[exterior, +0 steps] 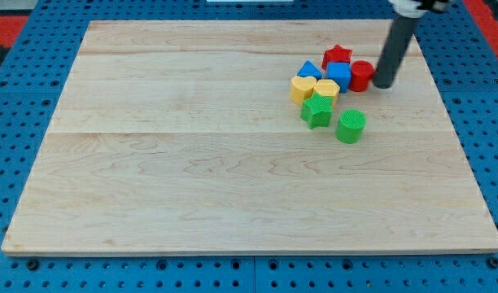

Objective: Slide green circle towards top left

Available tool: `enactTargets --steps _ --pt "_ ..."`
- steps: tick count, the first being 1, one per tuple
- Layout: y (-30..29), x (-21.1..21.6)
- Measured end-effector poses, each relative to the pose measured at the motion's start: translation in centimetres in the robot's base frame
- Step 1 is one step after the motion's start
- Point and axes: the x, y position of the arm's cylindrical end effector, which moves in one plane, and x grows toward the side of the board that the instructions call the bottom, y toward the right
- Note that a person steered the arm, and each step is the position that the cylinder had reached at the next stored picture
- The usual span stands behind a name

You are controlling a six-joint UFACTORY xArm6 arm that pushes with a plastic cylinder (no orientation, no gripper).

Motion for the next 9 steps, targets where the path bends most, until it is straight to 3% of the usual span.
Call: enactTargets --steps 2,3,4,5,7,9 --pt "-6.5 -0.5" --pt "-2.5 0.8" --pt "1.4 2.9" --pt "-0.4 6.5" --pt "-5.5 9.0" --pt "-5.8 14.3"
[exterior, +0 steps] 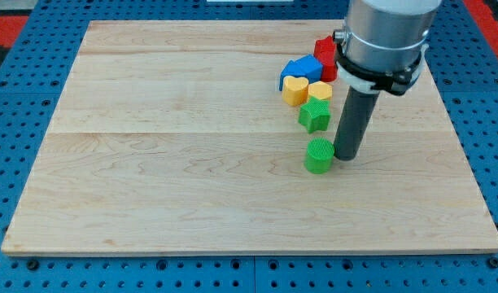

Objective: Slide green circle towards top left

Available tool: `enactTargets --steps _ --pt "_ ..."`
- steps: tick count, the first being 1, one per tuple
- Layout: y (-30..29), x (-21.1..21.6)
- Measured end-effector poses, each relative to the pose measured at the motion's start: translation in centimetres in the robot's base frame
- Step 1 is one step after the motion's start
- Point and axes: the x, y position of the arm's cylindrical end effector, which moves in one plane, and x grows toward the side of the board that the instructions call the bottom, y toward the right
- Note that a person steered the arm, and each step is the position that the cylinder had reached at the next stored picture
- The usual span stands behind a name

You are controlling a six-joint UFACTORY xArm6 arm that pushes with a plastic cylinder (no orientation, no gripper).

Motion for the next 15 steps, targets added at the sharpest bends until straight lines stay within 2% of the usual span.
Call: enactTargets --steps 1,3,5,9,11,15 --pt "-2.4 1.7" --pt "-11.5 1.6" --pt "-17.6 -1.7" --pt "-18.6 -10.7" --pt "-25.7 -11.1" --pt "-27.2 -16.6"
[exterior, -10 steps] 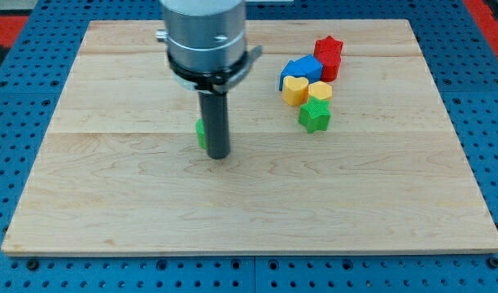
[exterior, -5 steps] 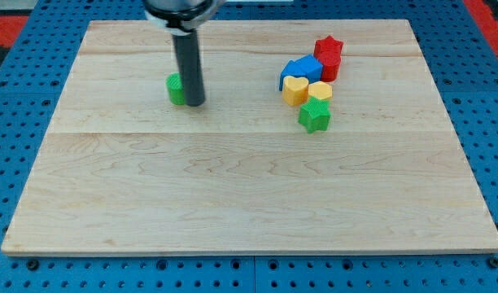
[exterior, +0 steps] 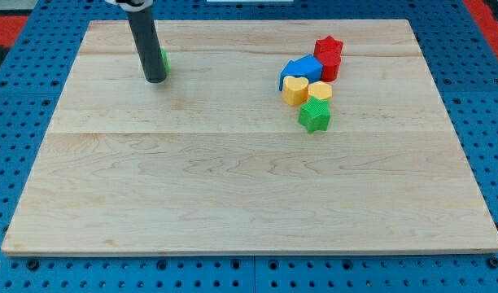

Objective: Slide green circle towards top left

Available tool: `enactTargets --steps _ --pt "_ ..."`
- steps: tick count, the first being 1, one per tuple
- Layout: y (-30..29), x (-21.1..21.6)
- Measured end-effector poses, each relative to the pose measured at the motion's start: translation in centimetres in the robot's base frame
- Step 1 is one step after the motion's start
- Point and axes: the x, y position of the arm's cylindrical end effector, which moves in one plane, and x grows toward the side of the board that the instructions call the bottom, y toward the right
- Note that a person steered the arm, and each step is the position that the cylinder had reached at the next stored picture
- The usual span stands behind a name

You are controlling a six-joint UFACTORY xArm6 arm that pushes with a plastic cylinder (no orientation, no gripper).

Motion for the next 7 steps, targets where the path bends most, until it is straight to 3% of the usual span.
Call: enactTargets --steps 3,6,7 --pt "0.6 -1.3" --pt "-4.7 -7.0" --pt "-7.7 -7.1"
